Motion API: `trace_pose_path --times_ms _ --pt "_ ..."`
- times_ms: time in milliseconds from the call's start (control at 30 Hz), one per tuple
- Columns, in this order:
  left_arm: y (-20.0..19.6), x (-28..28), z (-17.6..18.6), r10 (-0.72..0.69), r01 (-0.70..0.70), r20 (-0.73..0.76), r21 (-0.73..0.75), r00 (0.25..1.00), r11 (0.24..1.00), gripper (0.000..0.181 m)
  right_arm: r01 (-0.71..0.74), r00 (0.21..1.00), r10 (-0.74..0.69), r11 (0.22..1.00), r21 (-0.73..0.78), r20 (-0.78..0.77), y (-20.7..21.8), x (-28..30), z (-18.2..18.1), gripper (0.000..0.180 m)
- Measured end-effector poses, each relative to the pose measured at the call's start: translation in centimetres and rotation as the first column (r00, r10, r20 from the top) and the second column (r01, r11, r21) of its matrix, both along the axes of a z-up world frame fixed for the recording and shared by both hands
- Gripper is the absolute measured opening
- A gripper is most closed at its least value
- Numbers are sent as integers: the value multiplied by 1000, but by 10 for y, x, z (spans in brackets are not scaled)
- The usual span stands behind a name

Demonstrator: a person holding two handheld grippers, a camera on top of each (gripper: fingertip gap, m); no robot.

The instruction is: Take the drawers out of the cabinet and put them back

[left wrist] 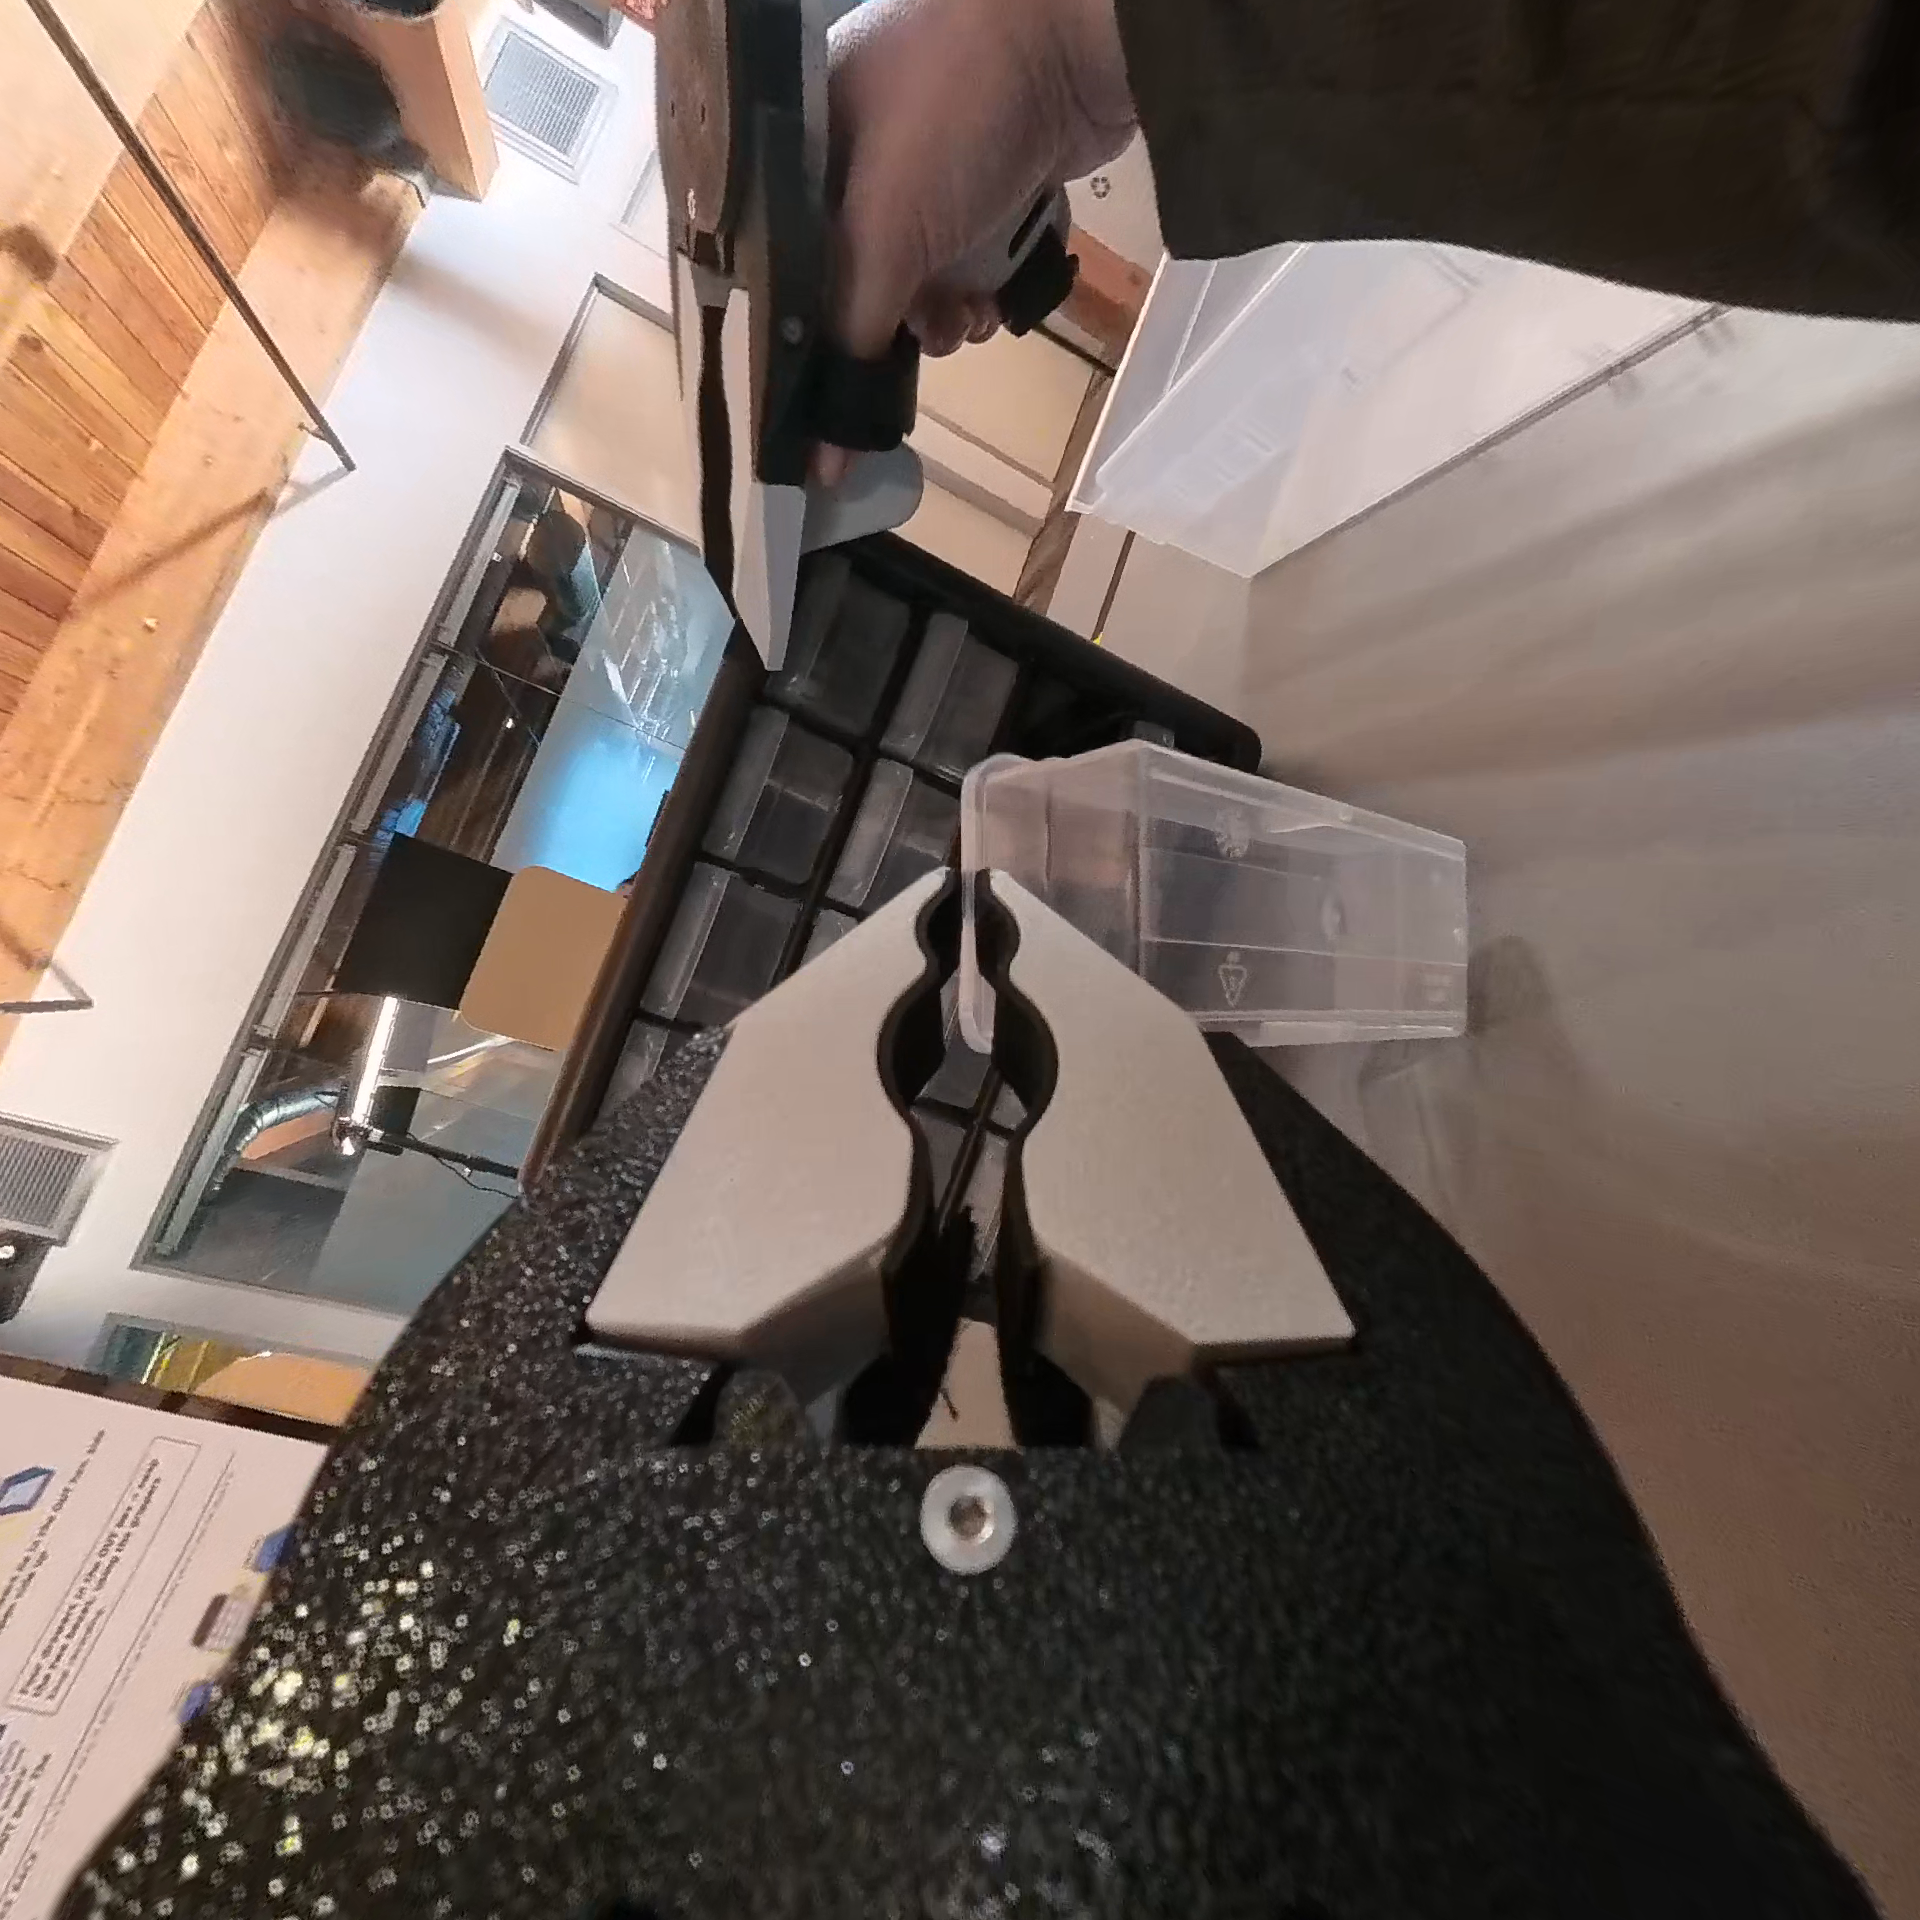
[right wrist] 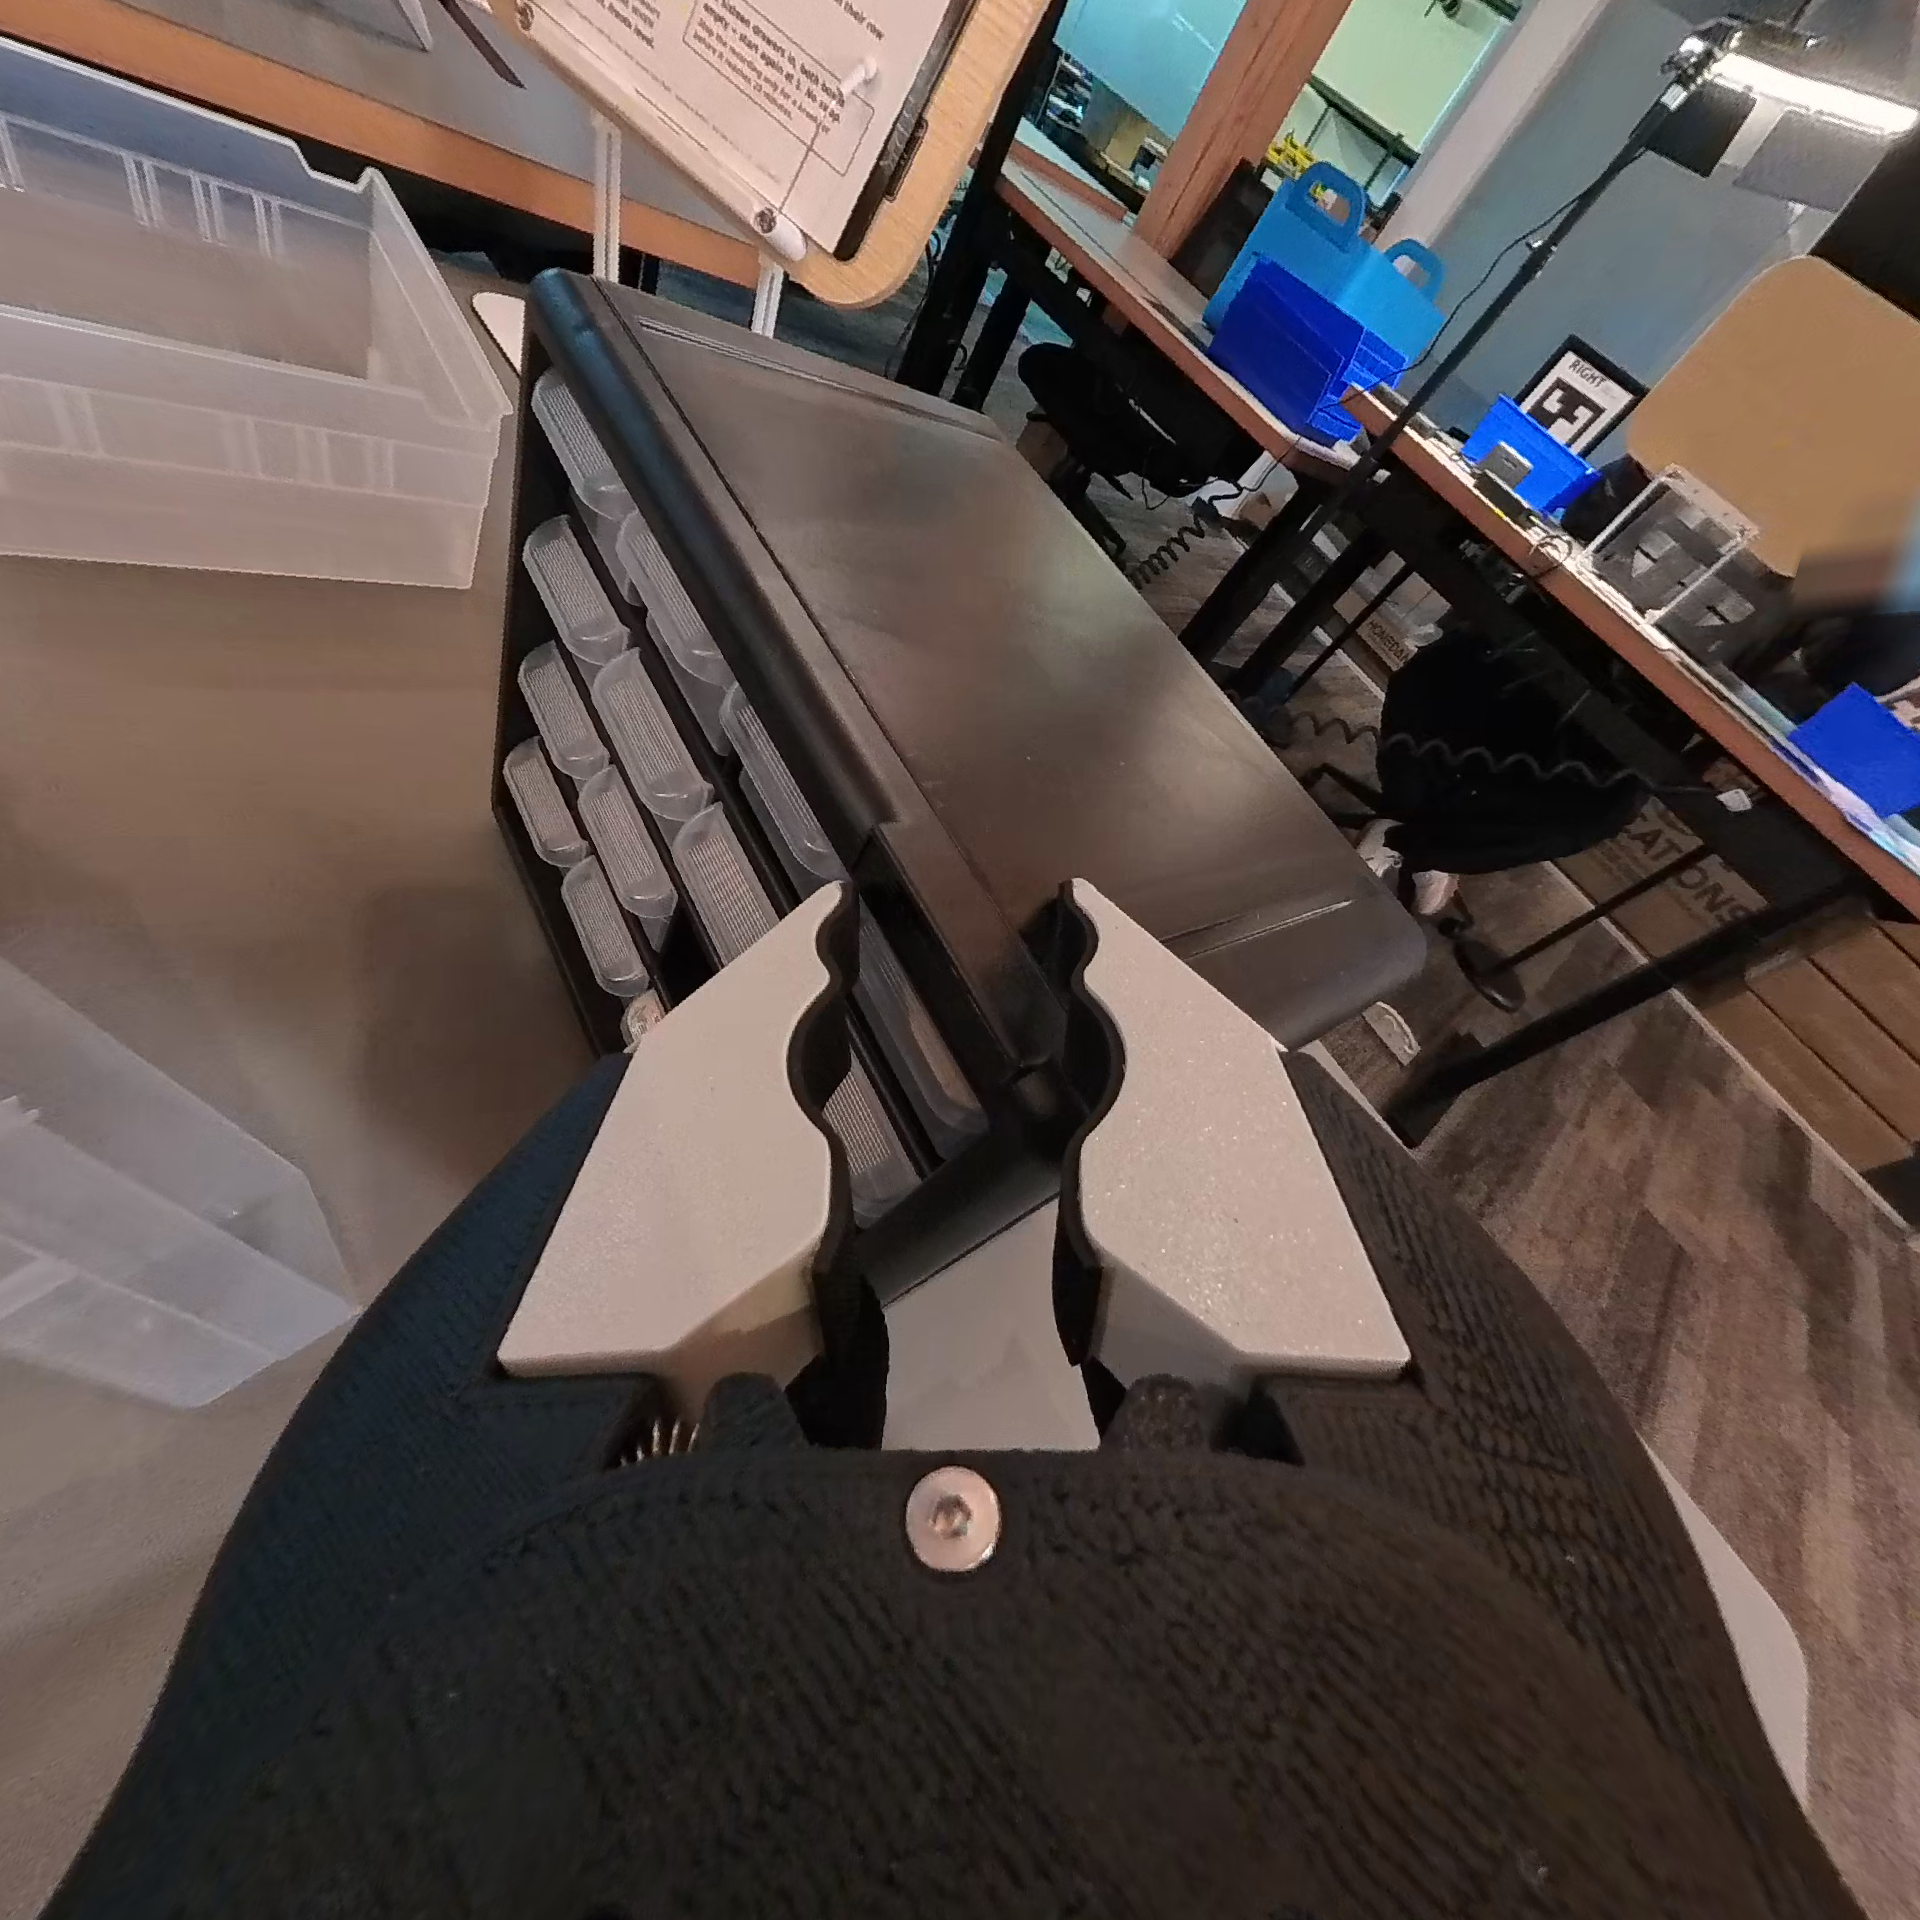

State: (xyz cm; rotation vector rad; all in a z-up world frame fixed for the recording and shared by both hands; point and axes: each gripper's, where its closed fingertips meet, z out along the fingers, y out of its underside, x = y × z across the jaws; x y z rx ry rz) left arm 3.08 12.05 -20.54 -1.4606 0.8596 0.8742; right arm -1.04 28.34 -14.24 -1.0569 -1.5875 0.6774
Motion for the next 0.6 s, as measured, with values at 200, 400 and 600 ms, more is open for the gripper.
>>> trace_pose_path --times_ms 200,400,600 --pt "-4 -8 4 29 -27 -63 24 998 999 0 1 1000 -1 1000 0 1 0 0 0 37" --pt "4 -5 34 36 2 -200 183 979 983 0 0 1000 0 1000 0 1 0 0 0 37" --pt "17 11 32 126 38 -461 330 879 943 0 0 1000 0 1000 0 2 0 0 0 37"
